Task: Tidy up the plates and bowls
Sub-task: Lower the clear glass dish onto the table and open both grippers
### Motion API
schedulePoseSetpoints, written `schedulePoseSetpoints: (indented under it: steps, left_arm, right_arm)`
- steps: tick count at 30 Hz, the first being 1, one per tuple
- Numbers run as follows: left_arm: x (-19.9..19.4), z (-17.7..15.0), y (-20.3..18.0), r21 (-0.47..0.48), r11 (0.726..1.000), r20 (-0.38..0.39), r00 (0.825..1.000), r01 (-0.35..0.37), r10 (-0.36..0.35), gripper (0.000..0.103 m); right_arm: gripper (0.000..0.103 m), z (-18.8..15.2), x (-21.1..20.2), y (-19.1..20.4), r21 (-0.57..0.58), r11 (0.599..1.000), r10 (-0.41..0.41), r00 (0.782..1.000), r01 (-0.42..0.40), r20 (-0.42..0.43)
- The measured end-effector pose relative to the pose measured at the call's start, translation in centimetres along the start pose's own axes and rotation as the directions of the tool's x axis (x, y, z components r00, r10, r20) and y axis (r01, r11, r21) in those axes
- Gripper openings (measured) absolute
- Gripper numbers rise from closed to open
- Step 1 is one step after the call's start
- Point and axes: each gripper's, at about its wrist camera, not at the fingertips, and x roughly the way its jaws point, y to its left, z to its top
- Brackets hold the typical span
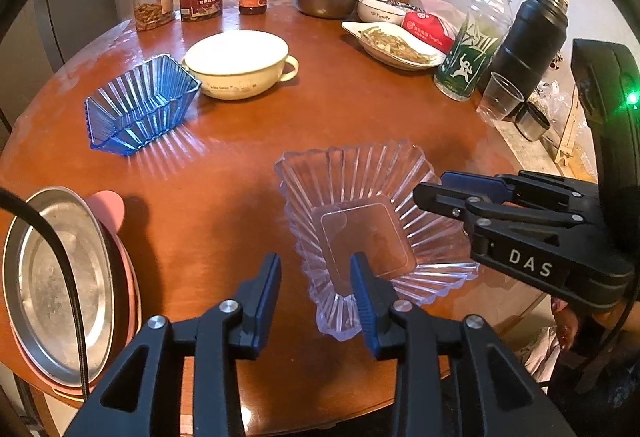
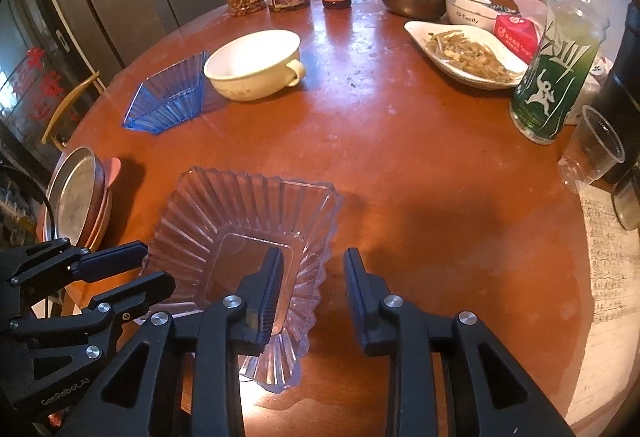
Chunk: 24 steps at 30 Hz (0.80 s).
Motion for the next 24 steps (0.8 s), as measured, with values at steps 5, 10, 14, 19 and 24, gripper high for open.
schedulePoseSetpoints:
  steps: [5, 10, 14, 19, 24]
  left_arm:
    - [-0.4, 0.2, 0.1, -0.008, 1.000, 0.008, 1.000, -0.006, 0.007, 0.039]
    - [-0.9, 0.1, 0.1, -0.015, 1.000, 0.018, 1.000, -0.014, 0.014, 0.046]
    - [-1.5, 0.1, 0.0, -0.017, 1.000, 0.031, 0.999, -0.022, 0.023, 0.046]
    - [-3.0, -0.1, 0.0, -0.019, 0.999, 0.055, 0.998, -0.030, 0.031, 0.047]
    - [-5.5, -0.2, 1.4, -0.053, 0.997, 0.094, 0.994, -0.048, 0.052, 0.047]
  right_arm:
    - [0.033, 0.1, -0.6, -0.1, -0.001, 1.000, -0.001, 1.000, 0.001, 0.011]
    - [0.034, 0.3, -1.0, 0.0, -0.006, 1.000, 0.000, 1.000, 0.000, 0.021]
    - [0.042, 0.3, -1.5, 0.2, -0.012, 1.000, 0.001, 0.999, -0.001, 0.033]
    - [0.049, 0.5, -2.4, 0.6, -0.020, 1.000, 0.008, 0.998, -0.007, 0.060]
    - [0.050, 1.4, -3.8, 1.6, -0.045, 0.999, 0.021, 0.995, -0.016, 0.097]
